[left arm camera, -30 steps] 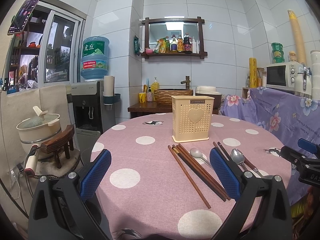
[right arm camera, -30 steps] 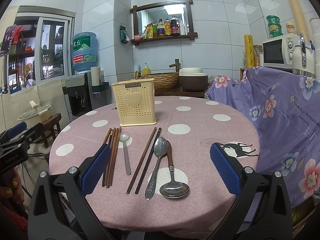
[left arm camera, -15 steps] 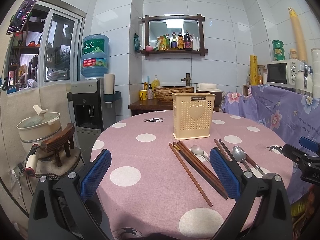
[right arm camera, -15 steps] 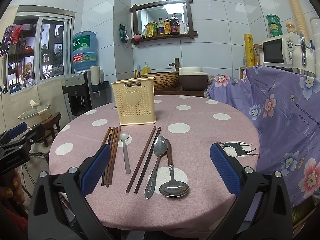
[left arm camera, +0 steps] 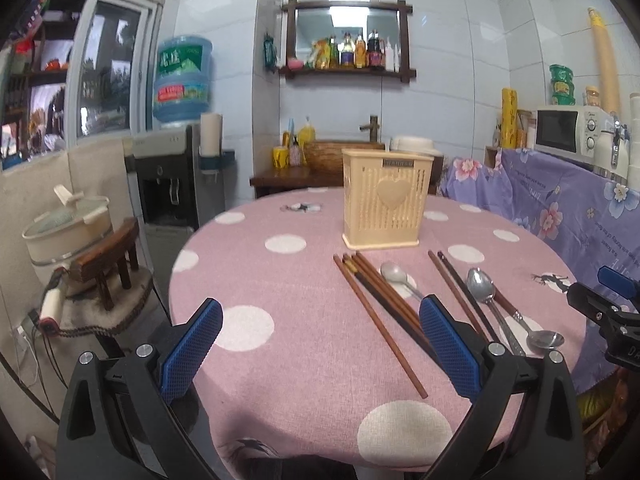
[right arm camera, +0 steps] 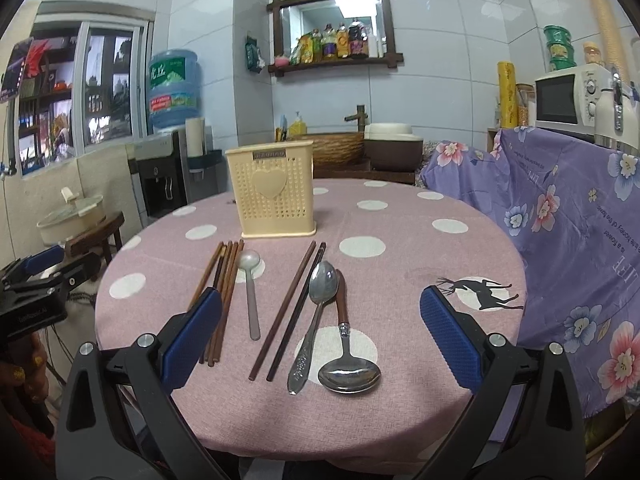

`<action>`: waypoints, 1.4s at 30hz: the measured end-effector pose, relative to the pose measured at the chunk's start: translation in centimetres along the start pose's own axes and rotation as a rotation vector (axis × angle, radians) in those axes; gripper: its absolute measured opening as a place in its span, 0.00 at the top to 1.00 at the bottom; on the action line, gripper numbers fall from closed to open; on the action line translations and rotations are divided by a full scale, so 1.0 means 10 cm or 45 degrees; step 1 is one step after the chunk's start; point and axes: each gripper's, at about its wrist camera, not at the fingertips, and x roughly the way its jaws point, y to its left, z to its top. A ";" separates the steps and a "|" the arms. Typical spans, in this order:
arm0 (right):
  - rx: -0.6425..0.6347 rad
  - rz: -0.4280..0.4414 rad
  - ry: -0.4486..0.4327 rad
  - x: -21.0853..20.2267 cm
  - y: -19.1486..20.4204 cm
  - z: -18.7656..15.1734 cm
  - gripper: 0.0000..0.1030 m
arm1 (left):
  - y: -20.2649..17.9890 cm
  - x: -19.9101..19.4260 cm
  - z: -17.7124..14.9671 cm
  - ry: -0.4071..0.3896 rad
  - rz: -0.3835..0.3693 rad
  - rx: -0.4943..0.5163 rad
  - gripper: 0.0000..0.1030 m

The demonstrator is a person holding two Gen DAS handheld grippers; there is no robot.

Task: Organize utensils
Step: 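Lower the left tool to a single wooden chopstick while the right tool approaches the wooden-handled spoon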

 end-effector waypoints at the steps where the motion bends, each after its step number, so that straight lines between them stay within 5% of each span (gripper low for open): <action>1: -0.013 -0.003 0.024 0.05 -0.02 0.01 0.05 | 0.02 0.06 0.01 0.035 -0.015 -0.009 0.05; 10: -0.116 -0.061 0.243 0.60 -0.22 0.18 0.07 | 0.10 0.68 0.14 0.334 -0.087 0.006 0.14; 15: -0.153 -0.053 0.378 0.92 -0.25 0.22 0.28 | 0.13 1.02 0.22 0.466 -0.101 -0.016 0.24; 19: -0.159 -0.038 0.457 1.10 -0.24 0.19 0.36 | 0.06 1.22 0.25 0.548 -0.126 -0.014 0.32; 29: -0.093 0.003 0.605 1.41 -0.25 0.09 0.57 | -0.07 1.40 0.26 0.603 -0.109 0.022 0.34; 42: -0.074 0.009 0.611 1.78 -0.25 0.24 0.76 | -0.07 1.53 0.24 0.645 -0.084 0.043 0.34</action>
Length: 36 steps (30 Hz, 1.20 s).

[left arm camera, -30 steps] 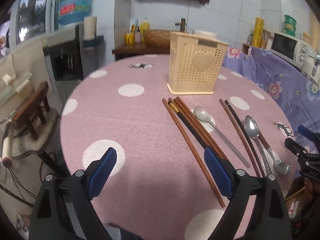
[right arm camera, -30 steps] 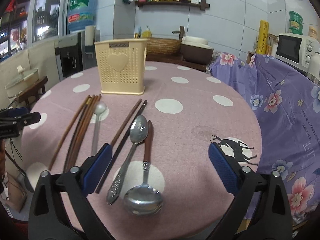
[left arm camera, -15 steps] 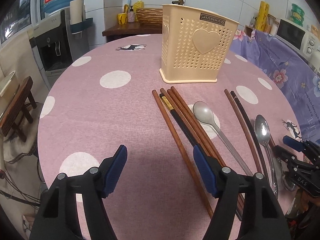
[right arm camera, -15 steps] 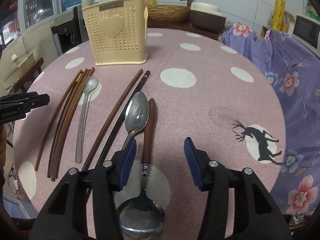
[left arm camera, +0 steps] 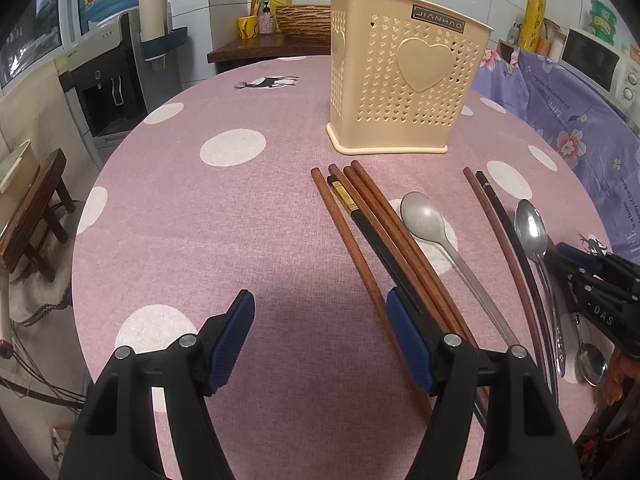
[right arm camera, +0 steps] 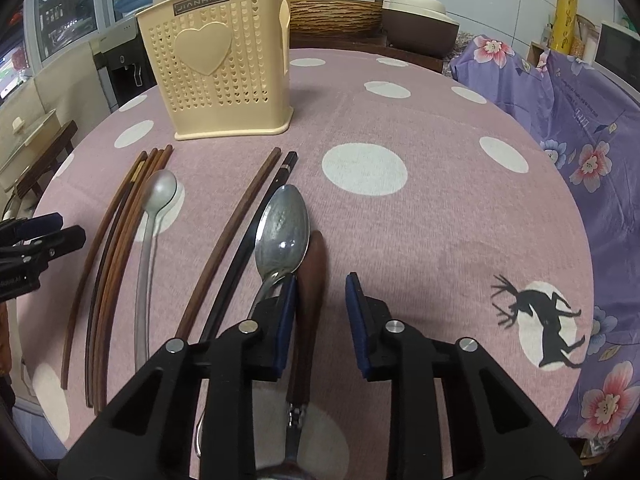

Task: Organize utensils
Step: 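Lower the left tool to a single wooden chopstick while the right tool approaches the wooden-handled spoon, then close the left tool on the chopstick while the right tool grips the wooden-handled spoon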

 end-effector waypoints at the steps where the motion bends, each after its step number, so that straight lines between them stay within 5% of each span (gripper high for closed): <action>1: 0.001 0.002 0.002 0.01 0.00 0.01 0.77 | 0.00 0.01 0.01 0.000 0.001 0.000 0.34; 5: -0.016 0.009 -0.001 -0.02 0.00 -0.02 0.83 | -0.02 0.05 0.06 0.013 0.001 -0.004 0.38; 16: -0.005 0.015 0.001 -0.02 -0.03 -0.02 0.83 | -0.08 0.35 0.32 0.089 0.083 0.013 0.63; 36: -0.031 0.020 0.019 0.04 -0.01 0.04 0.83 | -0.08 0.49 0.55 0.130 0.115 0.006 0.92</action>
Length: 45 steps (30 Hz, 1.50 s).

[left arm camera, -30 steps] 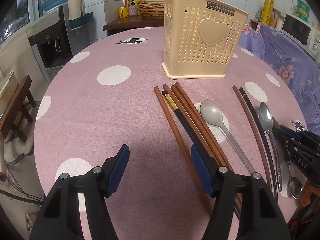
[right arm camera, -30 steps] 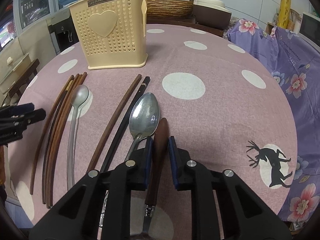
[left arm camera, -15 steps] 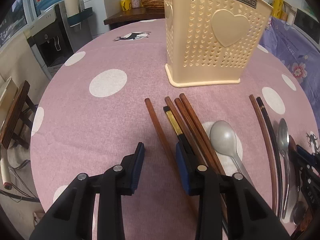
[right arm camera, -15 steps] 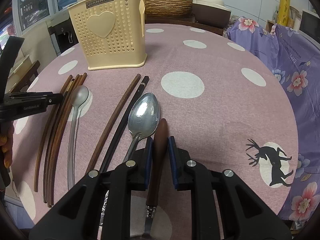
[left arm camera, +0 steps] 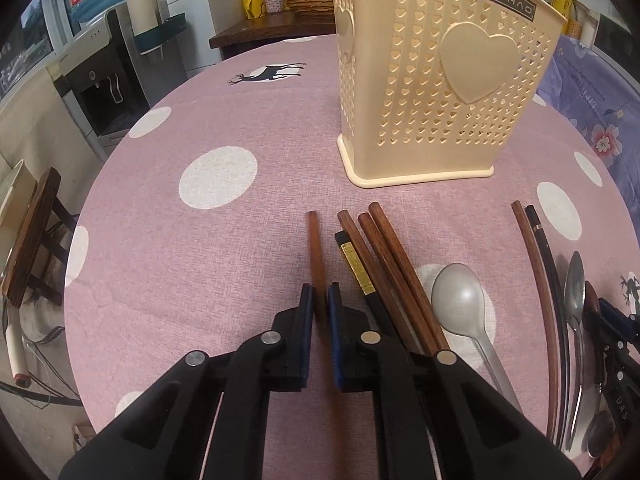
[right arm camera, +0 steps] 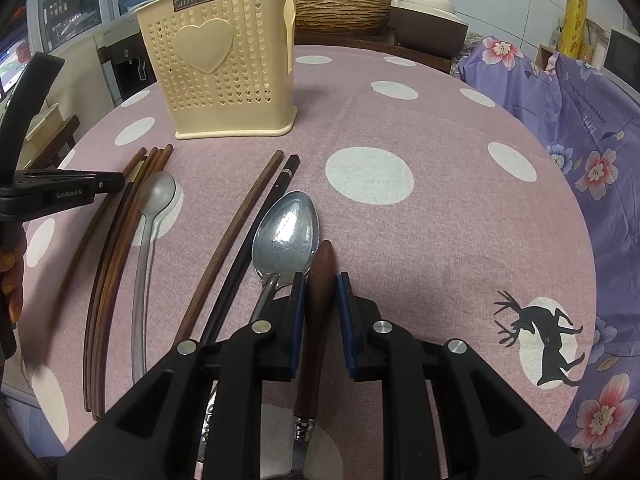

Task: Organize utensils
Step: 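Close the left tool on the chopstick while the right tool grips the wooden-handled spoon, then carry the chopstick and spoon upright into the beige holder and release both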

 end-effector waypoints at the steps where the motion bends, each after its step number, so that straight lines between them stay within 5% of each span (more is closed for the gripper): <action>1: 0.001 0.007 -0.001 0.00 -0.01 0.00 0.84 | 0.01 0.00 0.00 0.001 -0.008 -0.006 0.92; 10: 0.032 0.059 -0.103 -0.24 -0.09 0.06 0.84 | 0.11 -0.18 -0.01 -0.075 -0.062 -0.058 0.92; 23: 0.051 0.087 -0.405 -1.02 -0.28 0.24 0.84 | 0.36 -1.26 0.14 -0.468 -0.134 -0.113 0.92; 45: 0.047 0.114 -0.495 -1.17 -0.32 0.44 0.84 | 0.62 -1.47 0.21 -0.581 -0.160 -0.189 0.92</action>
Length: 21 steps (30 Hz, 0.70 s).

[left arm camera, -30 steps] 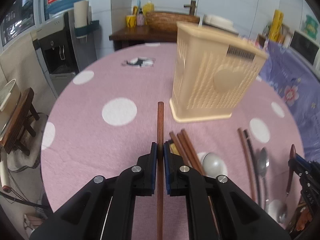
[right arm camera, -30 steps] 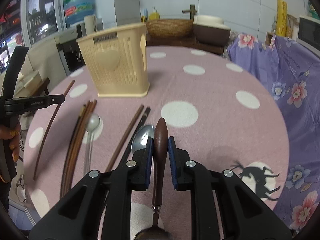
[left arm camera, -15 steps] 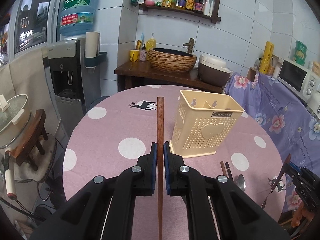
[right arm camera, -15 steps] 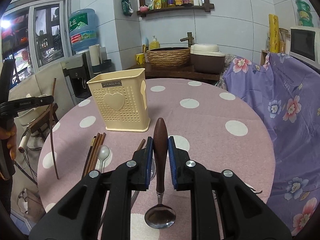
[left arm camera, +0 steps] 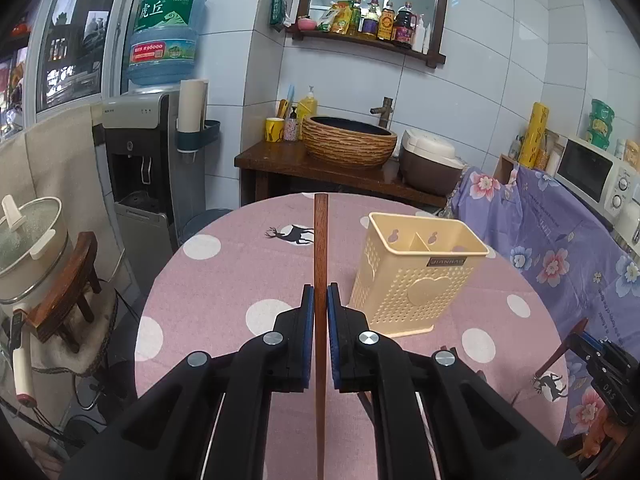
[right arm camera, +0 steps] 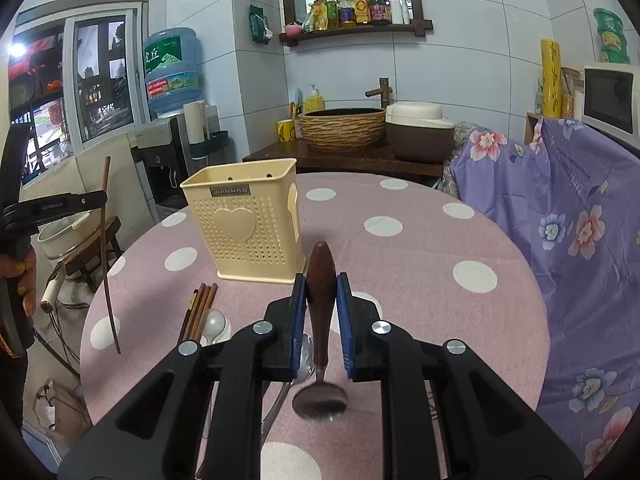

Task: Organize utensils
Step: 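Carry the chopstick and spoon upright into the beige holder and release both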

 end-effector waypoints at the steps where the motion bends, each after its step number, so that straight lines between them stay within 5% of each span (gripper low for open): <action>1: -0.003 -0.003 -0.004 0.00 0.00 0.02 0.84 | 0.00 -0.01 0.01 -0.006 0.001 -0.001 0.92; 21: -0.070 0.014 -0.027 0.04 0.07 0.58 0.84 | -0.07 -0.17 0.56 -0.114 -0.012 0.031 0.92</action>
